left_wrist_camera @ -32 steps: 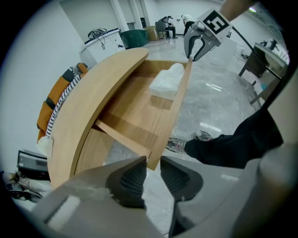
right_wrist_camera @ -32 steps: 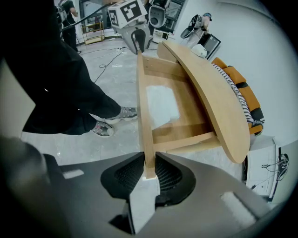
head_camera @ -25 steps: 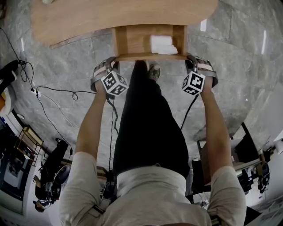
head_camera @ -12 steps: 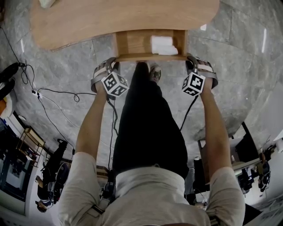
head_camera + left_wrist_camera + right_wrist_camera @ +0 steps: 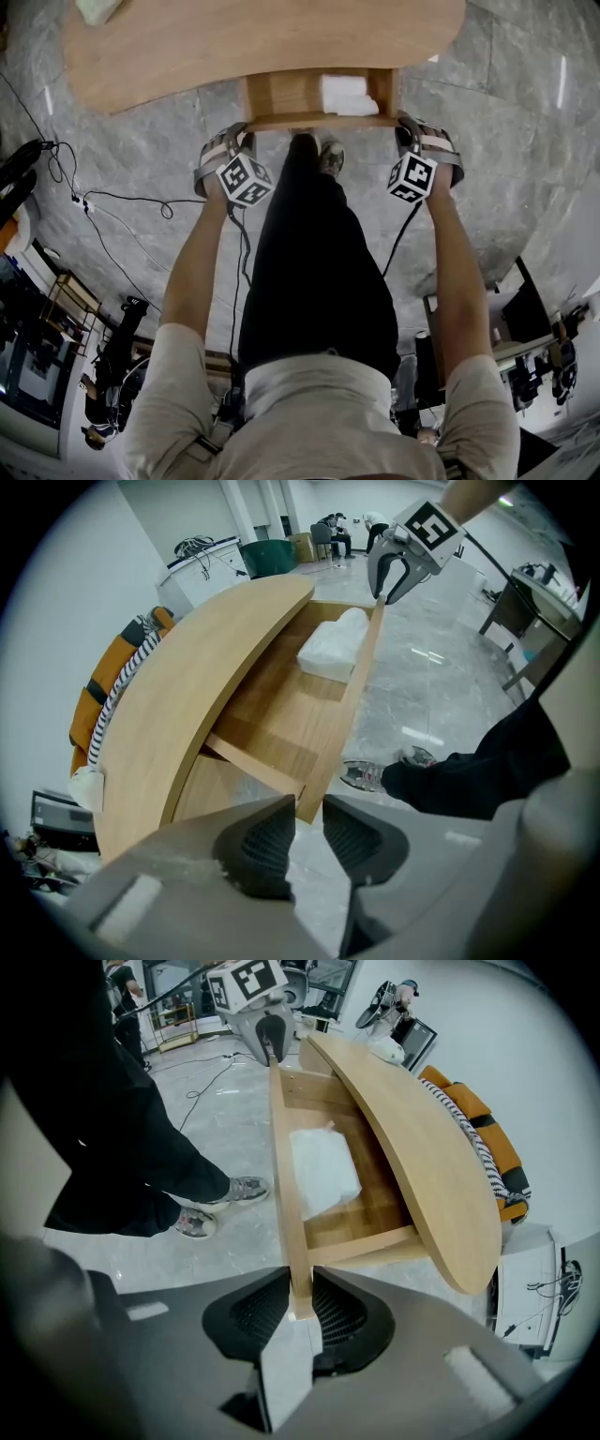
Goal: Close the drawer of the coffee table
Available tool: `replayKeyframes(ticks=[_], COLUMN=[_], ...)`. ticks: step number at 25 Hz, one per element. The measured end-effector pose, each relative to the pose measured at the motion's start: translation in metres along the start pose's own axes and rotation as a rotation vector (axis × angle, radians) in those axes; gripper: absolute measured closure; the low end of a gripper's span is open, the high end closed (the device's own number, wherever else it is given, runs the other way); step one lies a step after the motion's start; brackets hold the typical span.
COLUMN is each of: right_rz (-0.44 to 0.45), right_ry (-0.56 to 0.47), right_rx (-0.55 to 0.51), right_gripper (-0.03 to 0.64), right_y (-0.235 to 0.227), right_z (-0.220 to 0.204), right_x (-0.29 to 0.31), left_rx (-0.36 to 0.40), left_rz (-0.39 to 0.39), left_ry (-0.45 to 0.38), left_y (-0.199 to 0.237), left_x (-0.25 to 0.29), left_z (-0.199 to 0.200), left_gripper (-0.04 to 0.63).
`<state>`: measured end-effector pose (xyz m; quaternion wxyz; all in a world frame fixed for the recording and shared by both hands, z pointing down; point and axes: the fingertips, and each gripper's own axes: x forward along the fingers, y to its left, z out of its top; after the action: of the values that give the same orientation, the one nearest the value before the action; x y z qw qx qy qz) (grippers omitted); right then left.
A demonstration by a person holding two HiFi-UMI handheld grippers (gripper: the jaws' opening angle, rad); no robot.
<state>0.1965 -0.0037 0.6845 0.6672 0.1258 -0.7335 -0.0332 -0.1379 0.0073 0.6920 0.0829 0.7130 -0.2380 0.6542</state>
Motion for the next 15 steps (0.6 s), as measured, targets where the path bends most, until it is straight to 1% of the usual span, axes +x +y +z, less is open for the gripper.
replayKeyframes(ticks=[6,10,15], right_rz=[-0.011,-0.014,-0.020], right_ry=[-0.002,-0.011,-0.013], right_rx=[0.006,0.011,0.011], right_gripper=[0.534,0.532,0.532], right_y=[-0.007,-0.008,-0.012], right_z=[0.000,0.002,0.001], right_x=[-0.002,-0.002,0.001], left_rx=[-0.020,-0.024,-0.032], left_rz=[-0.002,0.018,0.025], left_ry=[0.007,0.015,0.015], left_y=[-0.001,0.005,0.008], left_x=[0.000,0.000,0.001], left_z=[0.000,-0.001,0.003], left_gripper=[0.475,0.474,0.474])
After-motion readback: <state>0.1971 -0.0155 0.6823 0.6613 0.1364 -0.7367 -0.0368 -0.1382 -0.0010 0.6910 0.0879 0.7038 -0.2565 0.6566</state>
